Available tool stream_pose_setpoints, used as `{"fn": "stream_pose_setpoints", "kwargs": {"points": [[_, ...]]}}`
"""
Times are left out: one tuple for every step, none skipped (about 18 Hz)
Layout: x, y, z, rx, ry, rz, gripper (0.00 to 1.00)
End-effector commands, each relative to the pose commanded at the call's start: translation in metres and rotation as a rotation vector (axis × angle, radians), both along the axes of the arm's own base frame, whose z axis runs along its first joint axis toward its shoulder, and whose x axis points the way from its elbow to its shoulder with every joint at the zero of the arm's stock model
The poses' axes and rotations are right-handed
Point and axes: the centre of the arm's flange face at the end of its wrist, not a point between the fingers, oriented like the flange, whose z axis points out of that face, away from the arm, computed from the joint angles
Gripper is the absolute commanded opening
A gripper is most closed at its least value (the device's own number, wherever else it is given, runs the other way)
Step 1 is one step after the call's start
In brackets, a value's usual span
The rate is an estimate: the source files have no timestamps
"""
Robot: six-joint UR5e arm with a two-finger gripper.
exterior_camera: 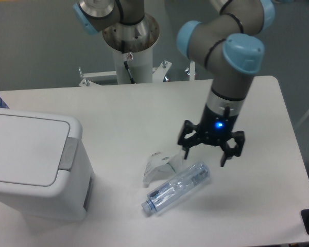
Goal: Open the trash can
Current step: 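Move the gripper toward the grey tab on the trash can lid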
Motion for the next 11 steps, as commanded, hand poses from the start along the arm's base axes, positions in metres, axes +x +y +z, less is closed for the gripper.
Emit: {"fn": "stream_pose_setpoints", "kwargs": {"points": [[0.008, 0.005, 0.004, 0.004, -0.008, 0.011, 1.0], [0.017, 0.01, 0.01, 0.011, -0.014, 0.022, 1.0], [0.025, 0.013, 0.019, 0.022, -0.016, 0.038, 1.0], [0.034, 0.019, 0.025, 0.036, -0.013, 0.044, 1.0], [0.044, 0.024, 0.033, 0.055, -0.007, 0.047, 1.0], [0.054, 0.027, 0.041, 0.075, 0.006, 0.043, 1.0], [0.062, 0.034, 0.049, 0.119, 0.021, 0.021, 1.0], [0.073, 0.043, 0.055, 0.184, 0.012, -0.021, 1.0], [0.08, 0.047, 0.059, 0.244, -0.009, -0.051, 1.0], [0.086, 0.047, 0.066, 0.276, -0.013, -0.069, 1.0], [0.092, 0.045, 0.072, 0.288, -0.011, -0.072, 1.0]]}}
